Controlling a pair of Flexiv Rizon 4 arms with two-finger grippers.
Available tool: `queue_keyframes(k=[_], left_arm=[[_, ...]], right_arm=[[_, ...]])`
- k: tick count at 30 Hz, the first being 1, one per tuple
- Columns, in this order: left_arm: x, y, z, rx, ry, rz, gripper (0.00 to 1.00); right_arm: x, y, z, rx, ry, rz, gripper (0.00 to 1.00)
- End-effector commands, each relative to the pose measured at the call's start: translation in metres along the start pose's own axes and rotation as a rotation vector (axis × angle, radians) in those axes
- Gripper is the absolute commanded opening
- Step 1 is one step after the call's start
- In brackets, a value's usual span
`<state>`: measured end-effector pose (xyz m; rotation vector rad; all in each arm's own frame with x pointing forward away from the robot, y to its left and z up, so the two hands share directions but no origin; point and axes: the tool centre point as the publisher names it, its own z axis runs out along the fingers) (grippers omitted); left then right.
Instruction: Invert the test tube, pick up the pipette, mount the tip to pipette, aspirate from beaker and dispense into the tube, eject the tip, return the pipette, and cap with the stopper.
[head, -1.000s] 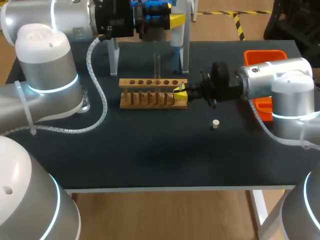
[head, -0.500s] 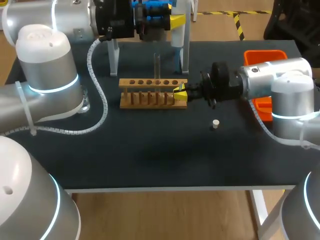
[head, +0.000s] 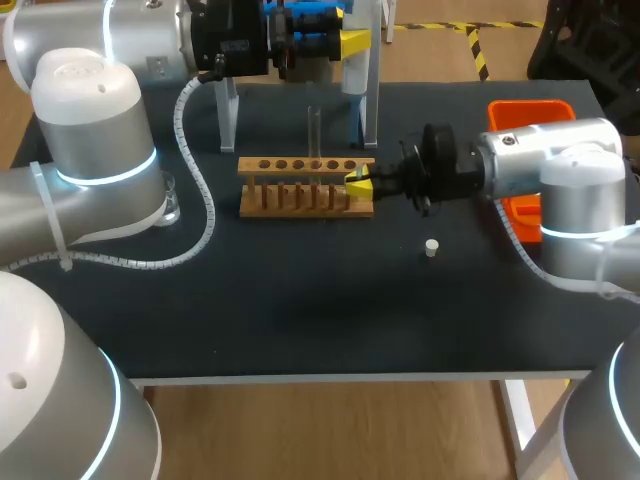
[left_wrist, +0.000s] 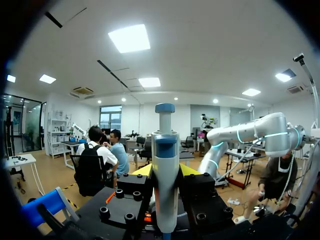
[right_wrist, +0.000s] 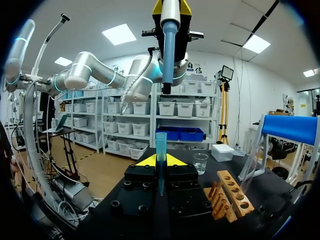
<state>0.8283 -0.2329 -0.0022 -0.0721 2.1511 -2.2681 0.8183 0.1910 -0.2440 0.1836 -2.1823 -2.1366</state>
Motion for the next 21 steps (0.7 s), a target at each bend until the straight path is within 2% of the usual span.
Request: queue_keyframes(k=[1, 21], left_arm=[[0.000, 0.000, 0.000, 0.004, 0.001, 0.001, 0.00], [0.000, 0.000, 0.000, 0.004, 0.001, 0.001, 0.00]], right_arm=[[0.000, 0.000, 0.004, -0.005, -0.003, 0.002, 0.00], [-0.001, 0.012, 0.012, -0.029, -0.004, 0.031, 0.00]])
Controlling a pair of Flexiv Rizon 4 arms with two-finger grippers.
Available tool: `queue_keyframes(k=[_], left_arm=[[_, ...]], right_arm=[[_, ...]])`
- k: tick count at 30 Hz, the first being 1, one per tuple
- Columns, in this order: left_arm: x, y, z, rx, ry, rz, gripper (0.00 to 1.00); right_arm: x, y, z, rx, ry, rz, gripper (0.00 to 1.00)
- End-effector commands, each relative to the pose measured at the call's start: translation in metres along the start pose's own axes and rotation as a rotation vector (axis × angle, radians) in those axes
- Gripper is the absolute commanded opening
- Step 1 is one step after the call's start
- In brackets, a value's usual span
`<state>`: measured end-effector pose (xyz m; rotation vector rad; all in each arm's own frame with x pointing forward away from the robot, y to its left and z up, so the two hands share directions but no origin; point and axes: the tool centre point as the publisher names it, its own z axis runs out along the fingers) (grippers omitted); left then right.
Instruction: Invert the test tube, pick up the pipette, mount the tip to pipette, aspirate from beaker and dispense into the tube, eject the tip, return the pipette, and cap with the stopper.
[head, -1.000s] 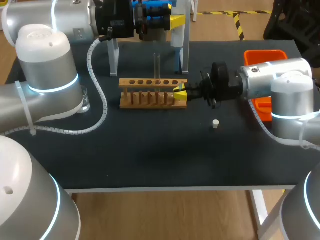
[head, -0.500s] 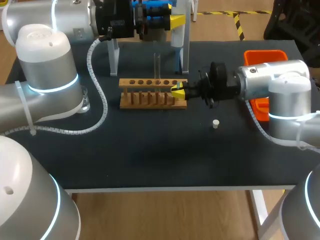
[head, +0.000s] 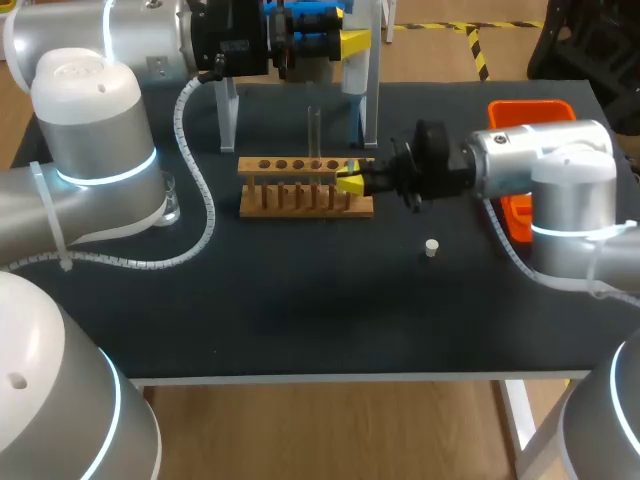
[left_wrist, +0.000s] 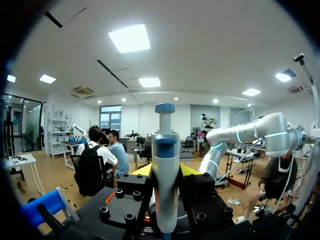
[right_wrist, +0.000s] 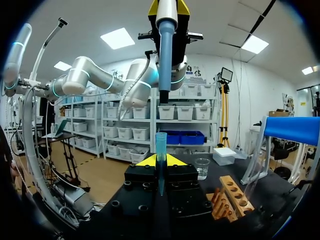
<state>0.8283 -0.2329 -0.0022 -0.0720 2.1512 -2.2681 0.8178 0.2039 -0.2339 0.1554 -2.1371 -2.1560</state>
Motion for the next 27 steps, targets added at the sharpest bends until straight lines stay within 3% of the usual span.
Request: queue_keyframes(k=[1, 27], left_arm=[[0.000, 0.001, 0.000, 0.004, 0.001, 0.001, 0.00], [0.000, 0.001, 0.000, 0.004, 0.001, 0.001, 0.00]], right_arm=[[0.001, 0.003, -0.001, 0.002, -0.005, 0.007, 0.00], [0.008, 0.022, -0.001, -0.017, -0.002, -0.002, 0.00]])
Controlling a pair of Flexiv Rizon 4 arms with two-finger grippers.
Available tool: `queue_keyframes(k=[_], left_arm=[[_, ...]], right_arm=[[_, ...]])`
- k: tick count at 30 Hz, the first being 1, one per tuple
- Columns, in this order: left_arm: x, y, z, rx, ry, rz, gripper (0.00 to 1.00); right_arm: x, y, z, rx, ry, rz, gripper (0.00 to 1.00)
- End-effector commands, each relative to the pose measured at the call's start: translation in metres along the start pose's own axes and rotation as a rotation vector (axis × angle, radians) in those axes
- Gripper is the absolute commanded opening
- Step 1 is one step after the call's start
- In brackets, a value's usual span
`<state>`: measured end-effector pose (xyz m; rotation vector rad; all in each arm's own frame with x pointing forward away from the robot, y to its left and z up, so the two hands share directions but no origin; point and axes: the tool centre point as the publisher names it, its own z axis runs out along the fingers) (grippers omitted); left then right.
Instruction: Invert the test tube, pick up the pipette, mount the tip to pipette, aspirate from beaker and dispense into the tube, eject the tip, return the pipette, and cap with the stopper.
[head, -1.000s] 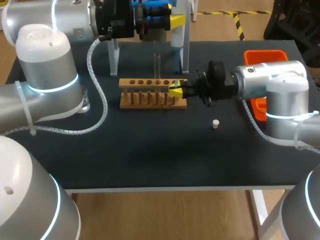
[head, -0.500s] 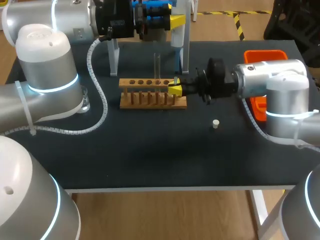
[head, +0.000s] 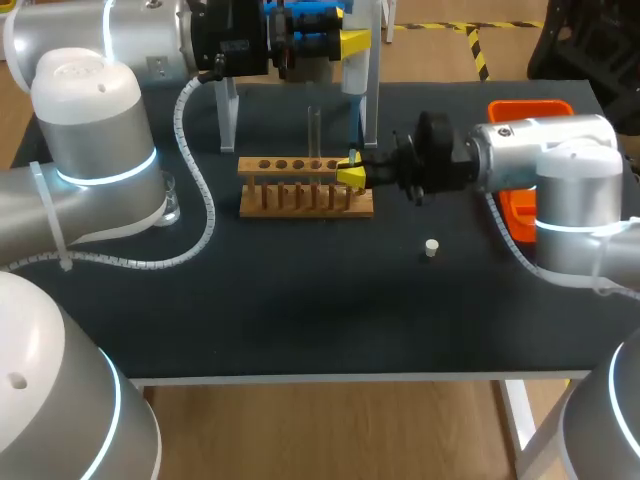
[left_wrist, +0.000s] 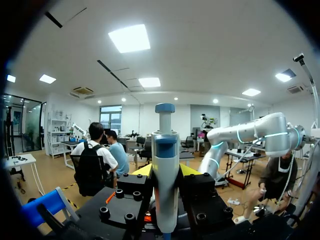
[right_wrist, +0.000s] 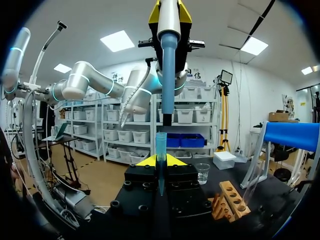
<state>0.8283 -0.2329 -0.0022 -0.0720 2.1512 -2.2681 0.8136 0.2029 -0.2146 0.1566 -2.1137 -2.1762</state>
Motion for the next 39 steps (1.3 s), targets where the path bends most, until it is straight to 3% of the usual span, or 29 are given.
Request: queue_keyframes(k=[1, 39], left_arm=[[-0.0002, 0.0005, 0.0002, 0.004, 0.001, 0.001, 0.00], [-0.0002, 0.0005, 0.0002, 0.004, 0.001, 0.001, 0.00]], right_arm=[[0.0039, 0.0033, -0.0011, 0.003, -0.003, -0.002, 0.00], [-0.0020, 0.0072, -0.0030, 0.019, -0.008, -0.021, 0.00]])
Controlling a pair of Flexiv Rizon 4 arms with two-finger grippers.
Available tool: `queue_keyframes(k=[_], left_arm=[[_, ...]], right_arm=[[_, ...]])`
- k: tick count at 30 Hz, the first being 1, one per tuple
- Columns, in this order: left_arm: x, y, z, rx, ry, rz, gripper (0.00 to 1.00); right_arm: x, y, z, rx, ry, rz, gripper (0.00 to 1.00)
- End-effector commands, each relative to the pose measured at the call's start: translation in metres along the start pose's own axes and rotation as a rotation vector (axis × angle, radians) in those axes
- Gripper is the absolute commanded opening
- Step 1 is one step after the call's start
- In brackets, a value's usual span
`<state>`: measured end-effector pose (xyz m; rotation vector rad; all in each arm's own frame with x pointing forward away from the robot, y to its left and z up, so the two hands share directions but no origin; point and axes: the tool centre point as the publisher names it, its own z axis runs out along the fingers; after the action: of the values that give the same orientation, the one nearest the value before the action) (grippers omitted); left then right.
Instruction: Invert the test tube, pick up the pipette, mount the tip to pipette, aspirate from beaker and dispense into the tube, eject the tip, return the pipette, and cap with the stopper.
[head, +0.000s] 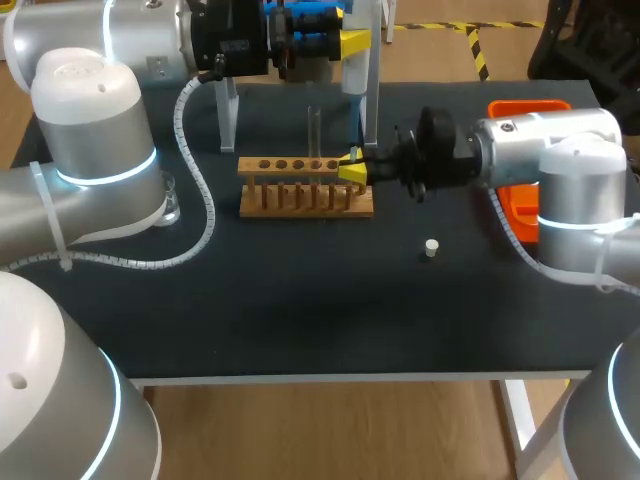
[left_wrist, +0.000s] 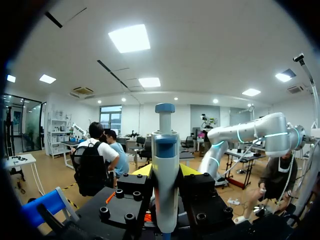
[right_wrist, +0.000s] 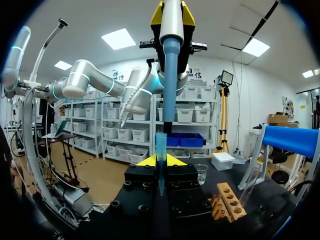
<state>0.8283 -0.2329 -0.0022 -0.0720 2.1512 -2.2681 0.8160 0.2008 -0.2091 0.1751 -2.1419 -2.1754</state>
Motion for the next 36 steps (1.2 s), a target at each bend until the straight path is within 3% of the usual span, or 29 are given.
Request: queue_keyframes(k=[1, 36], left_arm=[[-0.0002, 0.0005, 0.0002, 0.004, 0.001, 0.001, 0.00], [-0.0002, 0.0005, 0.0002, 0.004, 0.001, 0.001, 0.00]], right_arm=[[-0.0003, 0.0019, -0.0008, 0.004, -0.002, -0.001, 0.00], [-0.0087, 0.0016, 0.0030, 0.015, 0.000, 0.011, 0.00]])
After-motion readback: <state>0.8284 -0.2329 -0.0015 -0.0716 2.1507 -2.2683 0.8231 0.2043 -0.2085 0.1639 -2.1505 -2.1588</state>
